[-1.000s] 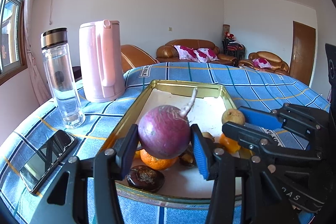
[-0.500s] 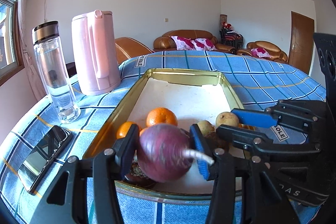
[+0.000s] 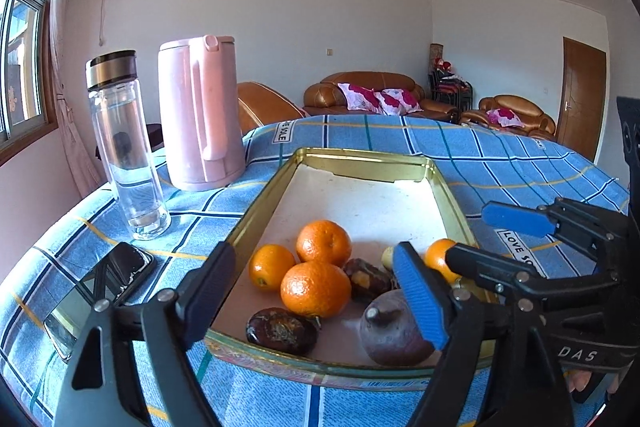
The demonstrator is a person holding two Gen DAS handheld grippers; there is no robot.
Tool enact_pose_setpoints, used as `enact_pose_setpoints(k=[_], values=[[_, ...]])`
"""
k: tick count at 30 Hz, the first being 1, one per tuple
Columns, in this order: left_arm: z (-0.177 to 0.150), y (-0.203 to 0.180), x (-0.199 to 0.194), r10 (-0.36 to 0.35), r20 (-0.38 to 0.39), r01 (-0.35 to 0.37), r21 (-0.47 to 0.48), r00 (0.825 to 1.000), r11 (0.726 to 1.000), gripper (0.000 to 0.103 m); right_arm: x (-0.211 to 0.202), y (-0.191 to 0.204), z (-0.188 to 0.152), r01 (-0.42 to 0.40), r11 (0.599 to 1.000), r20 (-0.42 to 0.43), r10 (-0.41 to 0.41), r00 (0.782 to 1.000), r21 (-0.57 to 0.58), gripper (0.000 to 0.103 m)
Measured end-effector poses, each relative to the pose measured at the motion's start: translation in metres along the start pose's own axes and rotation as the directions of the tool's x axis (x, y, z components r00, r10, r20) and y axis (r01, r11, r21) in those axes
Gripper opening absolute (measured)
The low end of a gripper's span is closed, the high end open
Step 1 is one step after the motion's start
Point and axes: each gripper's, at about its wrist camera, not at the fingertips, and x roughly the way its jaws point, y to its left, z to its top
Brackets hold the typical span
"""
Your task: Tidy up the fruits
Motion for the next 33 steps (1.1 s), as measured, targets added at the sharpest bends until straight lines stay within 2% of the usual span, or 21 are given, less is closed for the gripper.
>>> enact_pose_setpoints(k=[7, 11, 13, 16, 22, 33], values=[[0.005, -0.003, -0.011, 0.007, 0.042, -0.007, 0.002, 0.999, 1.0, 0.097, -0.014, -0.006, 0.0, 0.035, 0.999, 0.037, -0.036, 0.999, 0.016, 0.058], [0.007, -0.005, -0.018, 0.014, 0.065, -0.014, 0.002, 0.998, 1.0, 0.099, -0.024, -0.009, 0.002, 0.051, 0.998, 0.058, -0.052, 0.997, 0.021, 0.058], [0.008, -0.004, -0.021, 0.018, 0.079, -0.018, -0.005, 0.997, 1.0, 0.101, -0.029, -0.01, 0.003, 0.075, 0.997, 0.07, -0.076, 0.995, 0.019, 0.062], [0.01, -0.003, -0.024, 0.022, 0.091, -0.021, -0.013, 0.996, 1.0, 0.101, -0.036, -0.012, 0.005, 0.12, 0.993, 0.097, -0.121, 0.988, 0.016, 0.07], [0.013, -0.005, -0.032, 0.028, 0.114, -0.026, -0.018, 0.993, 0.999, 0.103, -0.048, -0.015, 0.008, 0.159, 0.987, 0.132, -0.16, 0.978, 0.017, 0.075], [0.015, -0.009, -0.036, 0.026, 0.129, -0.023, -0.023, 0.991, 0.999, 0.103, -0.066, -0.02, 0.007, 0.192, 0.981, 0.168, -0.193, 0.967, 0.024, 0.078]])
